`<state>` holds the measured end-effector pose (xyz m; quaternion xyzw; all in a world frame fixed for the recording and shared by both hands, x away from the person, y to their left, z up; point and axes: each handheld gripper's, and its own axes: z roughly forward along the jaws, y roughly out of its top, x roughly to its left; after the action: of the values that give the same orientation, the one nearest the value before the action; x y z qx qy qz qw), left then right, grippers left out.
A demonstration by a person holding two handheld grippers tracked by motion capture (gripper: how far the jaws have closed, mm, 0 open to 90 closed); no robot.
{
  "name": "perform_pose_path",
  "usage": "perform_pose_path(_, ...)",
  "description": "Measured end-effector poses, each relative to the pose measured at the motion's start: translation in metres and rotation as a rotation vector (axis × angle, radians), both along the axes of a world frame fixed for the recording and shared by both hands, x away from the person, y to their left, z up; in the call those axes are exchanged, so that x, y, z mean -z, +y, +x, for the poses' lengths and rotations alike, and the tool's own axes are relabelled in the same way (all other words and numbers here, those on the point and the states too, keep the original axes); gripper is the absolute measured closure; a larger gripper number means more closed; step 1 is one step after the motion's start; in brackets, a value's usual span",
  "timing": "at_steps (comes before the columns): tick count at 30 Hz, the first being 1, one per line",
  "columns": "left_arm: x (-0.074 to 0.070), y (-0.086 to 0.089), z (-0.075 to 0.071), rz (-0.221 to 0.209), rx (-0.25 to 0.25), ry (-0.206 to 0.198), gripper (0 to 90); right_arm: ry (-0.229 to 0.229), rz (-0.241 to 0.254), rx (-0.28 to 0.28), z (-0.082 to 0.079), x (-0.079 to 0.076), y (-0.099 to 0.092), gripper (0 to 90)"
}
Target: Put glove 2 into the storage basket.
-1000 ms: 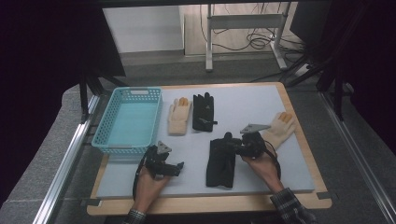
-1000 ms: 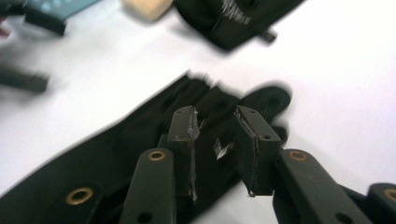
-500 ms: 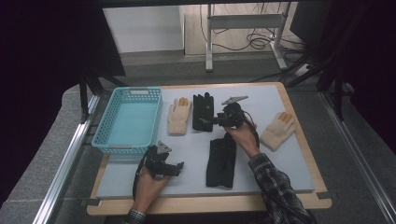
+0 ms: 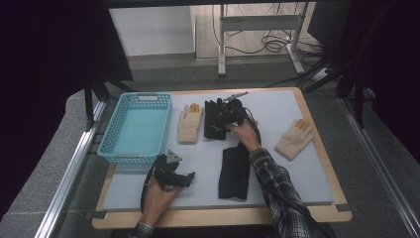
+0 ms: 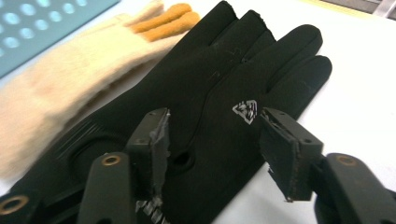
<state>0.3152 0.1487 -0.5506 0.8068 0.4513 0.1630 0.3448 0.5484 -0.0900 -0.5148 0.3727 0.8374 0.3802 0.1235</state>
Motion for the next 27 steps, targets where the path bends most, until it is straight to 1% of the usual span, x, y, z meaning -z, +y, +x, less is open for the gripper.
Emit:
perform_pose_path(1, 0.000, 0.000, 0.000, 0.000, 0.000, 0.000, 3.9, 0.001, -0.016, 0.002, 0.002, 0.003, 0.002, 39.6)
perform_pose_path(3, 0.000, 0.000, 0.000, 0.000, 0.000, 0.000, 3.8, 0.000, -0.072, 0.004, 0.006, 0.011, 0.008, 39.0)
perform_pose_path(4, 0.000, 0.000, 0.000, 0.000, 0.000, 0.000, 3.9, -0.018, -0.067, 0.002, 0.005, 0.013, 0.009, 40.1)
perform_pose_path(5, 0.000, 0.000, 0.000, 0.000, 0.000, 0.000, 3.8, -0.039, -0.086, 0.006, 0.004, 0.014, 0.011, 43.4)
perform_pose_path(6, 0.000, 0.000, 0.000, 0.000, 0.000, 0.000, 3.8, -0.054, -0.102, 0.006, 0.003, 0.015, 0.014, 47.0)
perform_pose_path(7, 0.000, 0.000, 0.000, 0.000, 0.000, -0.001, 3.9, -0.050, -0.108, 0.009, 0.002, 0.014, 0.017, 54.5)
perform_pose_path(10, 0.000, 0.000, 0.000, 0.000, 0.000, -0.001, 3.9, -0.027, -0.122, 0.008, 0.001, 0.012, 0.022, 71.0)
perform_pose_path(12, 0.000, 0.000, 0.000, 0.000, 0.000, 0.000, 3.8, -0.001, -0.124, -0.009, 0.001, 0.010, 0.026, 83.1)
perform_pose_path(13, 0.000, 0.000, 0.000, 0.000, 0.000, 0.000, 3.8, -0.003, -0.133, -0.009, 0.001, 0.010, 0.027, 85.6)
perform_pose_path(15, 0.000, 0.000, 0.000, 0.000, 0.000, 0.000, 3.9, -0.012, -0.145, -0.012, -0.002, 0.009, 0.028, 87.1)
perform_pose_path(17, 0.000, 0.000, 0.000, 0.001, 0.000, 0.000, 3.9, -0.008, -0.142, -0.006, -0.002, 0.008, 0.027, 87.5)
perform_pose_path(20, 0.000, 0.000, 0.000, 0.000, 0.000, 0.001, 3.9, -0.006, -0.157, -0.001, -0.004, 0.004, 0.026, 87.7)
perform_pose_path(21, 0.000, 0.000, 0.000, 0.000, 0.000, 0.001, 3.9, -0.007, -0.150, 0.004, -0.004, 0.002, 0.025, 87.8)
perform_pose_path(25, 0.000, 0.000, 0.000, 0.001, 0.000, 0.000, 3.9, -0.003, -0.096, 0.018, -0.008, -0.012, 0.017, 87.9)
perform_pose_path(27, 0.000, 0.000, 0.000, 0.001, 0.000, 0.000, 3.9, -0.012, -0.087, 0.014, -0.013, -0.019, 0.015, 87.9)
